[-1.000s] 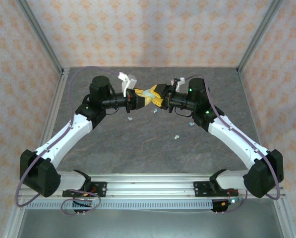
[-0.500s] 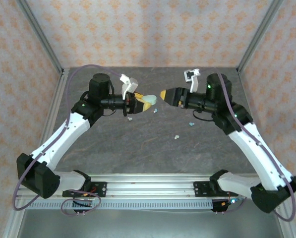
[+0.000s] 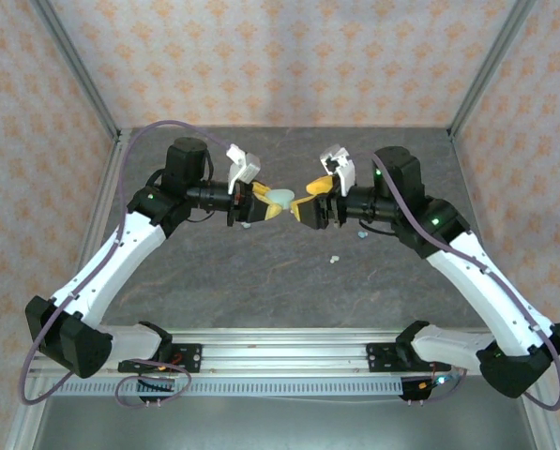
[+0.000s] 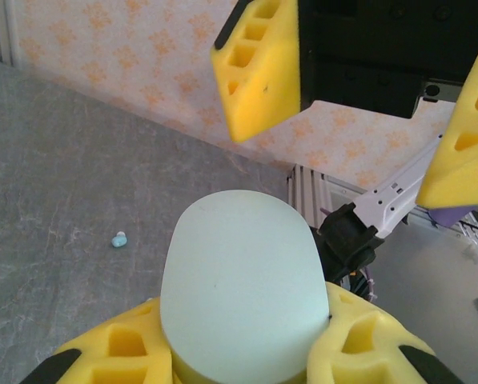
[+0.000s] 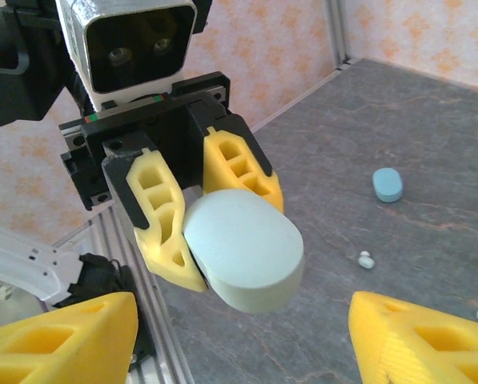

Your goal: Insert wireless bluetooth earbuds into charging case

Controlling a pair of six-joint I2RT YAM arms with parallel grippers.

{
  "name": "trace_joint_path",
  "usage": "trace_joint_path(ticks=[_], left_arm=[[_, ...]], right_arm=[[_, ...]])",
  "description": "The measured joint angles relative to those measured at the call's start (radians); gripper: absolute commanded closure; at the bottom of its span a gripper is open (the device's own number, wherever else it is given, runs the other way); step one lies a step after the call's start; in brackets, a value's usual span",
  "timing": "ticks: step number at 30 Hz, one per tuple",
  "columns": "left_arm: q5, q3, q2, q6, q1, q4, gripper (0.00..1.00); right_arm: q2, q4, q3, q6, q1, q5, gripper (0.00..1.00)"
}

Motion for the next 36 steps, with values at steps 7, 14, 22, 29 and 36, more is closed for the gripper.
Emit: trace_joint_path(ticks=[7,14,22,29,36], left_arm=[[0.04,0.039,-0.002,0.061,0.0,-0.085,0.82],[0.078,0.067,-0.002,0.101,0.0,-0.139,0.81],[0.105,0.086,-0.002,0.145,0.0,-0.198,0.81],[0.116,0.093,-0.002,0.152,0.0,-0.216,0.81],[0.119,0.097,-0.001,0.155,0.0,-0.224,0.8]], right_arm=[[0.01,0.076,-0.045,0.042,0.0,-0.12,0.3],[0.026,0.111,-0.049,0.057,0.004,-0.175,0.42],[0.041,0.134,-0.054,0.067,0.006,-0.196,0.35],[0.042,0.16,-0.063,0.068,0.012,-0.209,0.25],[0.042,0.164,-0.076,0.066,0.024,-0.218,0.31]])
